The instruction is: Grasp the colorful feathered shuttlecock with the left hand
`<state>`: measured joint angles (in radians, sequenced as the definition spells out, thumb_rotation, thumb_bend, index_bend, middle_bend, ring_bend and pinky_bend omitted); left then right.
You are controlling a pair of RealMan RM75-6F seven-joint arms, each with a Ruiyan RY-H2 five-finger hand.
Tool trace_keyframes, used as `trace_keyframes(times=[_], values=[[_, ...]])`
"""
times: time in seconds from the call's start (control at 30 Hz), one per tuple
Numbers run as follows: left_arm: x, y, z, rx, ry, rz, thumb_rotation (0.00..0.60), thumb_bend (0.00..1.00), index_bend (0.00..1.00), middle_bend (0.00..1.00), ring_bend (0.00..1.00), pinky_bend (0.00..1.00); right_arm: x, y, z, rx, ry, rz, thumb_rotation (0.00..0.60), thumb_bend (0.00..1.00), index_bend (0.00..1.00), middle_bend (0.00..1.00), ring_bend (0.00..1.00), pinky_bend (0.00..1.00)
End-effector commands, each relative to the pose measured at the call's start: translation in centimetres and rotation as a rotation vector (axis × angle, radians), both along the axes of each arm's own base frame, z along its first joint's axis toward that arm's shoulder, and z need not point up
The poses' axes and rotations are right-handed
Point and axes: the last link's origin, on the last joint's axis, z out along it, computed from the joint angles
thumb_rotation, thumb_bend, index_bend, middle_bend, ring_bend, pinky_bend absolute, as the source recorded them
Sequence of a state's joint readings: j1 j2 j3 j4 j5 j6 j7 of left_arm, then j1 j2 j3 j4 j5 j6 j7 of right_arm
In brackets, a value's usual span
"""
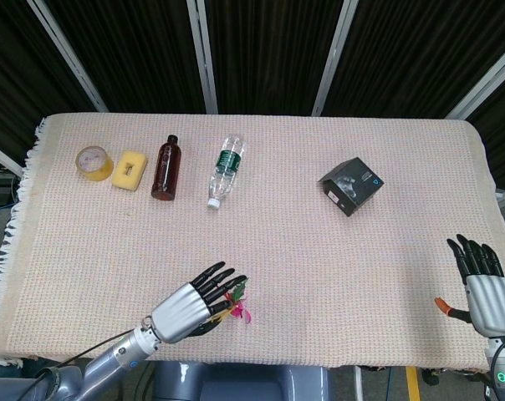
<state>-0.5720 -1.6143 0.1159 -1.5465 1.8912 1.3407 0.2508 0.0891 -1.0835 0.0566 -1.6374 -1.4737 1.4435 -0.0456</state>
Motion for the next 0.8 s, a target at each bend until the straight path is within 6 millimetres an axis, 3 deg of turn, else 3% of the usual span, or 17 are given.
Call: trace_keyframes(times=[0.03,0.23,0.47,0.53,0.67,0.8], values=[[-0.2,0.1,0.7,0.02,-0.011,0.005,0.565,0.22,0.15,0.0,0.0,0.0,0.0,-0.1,0.0,0.0,0.001,-0.002,0.6,0.1,0.0,0.0,0.0,0.0],[-1.0,0.2,2.4,0.062,-0.02,0.03,0.567,0.16,0.07,0.0,0.0,0.0,0.0,-0.1,0.0,-0.005,0.003,-0.004,0.6,0.1,0.0,0.0,0.0,0.0],[-3.4,-1.6,8.0,0.165,-0.042,0.105,0.563,0.15,0.06,0.0,0.0,0.0,0.2,-0.1,-0.3,0.004,0.009,-0.003,0.6,0.1,0.0,0.0,0.0,0.0],[-5.0,-2.6,10.2,0.231,-0.031,0.179,0.562,0.16,0.08,0.0,0.0,0.0,0.3,0.0,-0.2,0.0,0.009,0.001,0.6,0.1,0.0,0.0,0.0,0.0],[-10.3,-5.6,15.5,0.464,0.121,0.457,0.559,0.17,0.11,0.0,0.0,0.0,0.4,0.2,-0.3,0.003,0.008,0.007,0.6,0.1,0.0,0.0,0.0,0.0],[-14.6,-8.0,17.9,0.632,0.247,0.779,0.56,0.16,0.09,0.0,0.0,0.0,0.8,0.3,-0.7,0.018,0.015,0.019,0.6,0.1,0.0,0.0,0.0,0.0]])
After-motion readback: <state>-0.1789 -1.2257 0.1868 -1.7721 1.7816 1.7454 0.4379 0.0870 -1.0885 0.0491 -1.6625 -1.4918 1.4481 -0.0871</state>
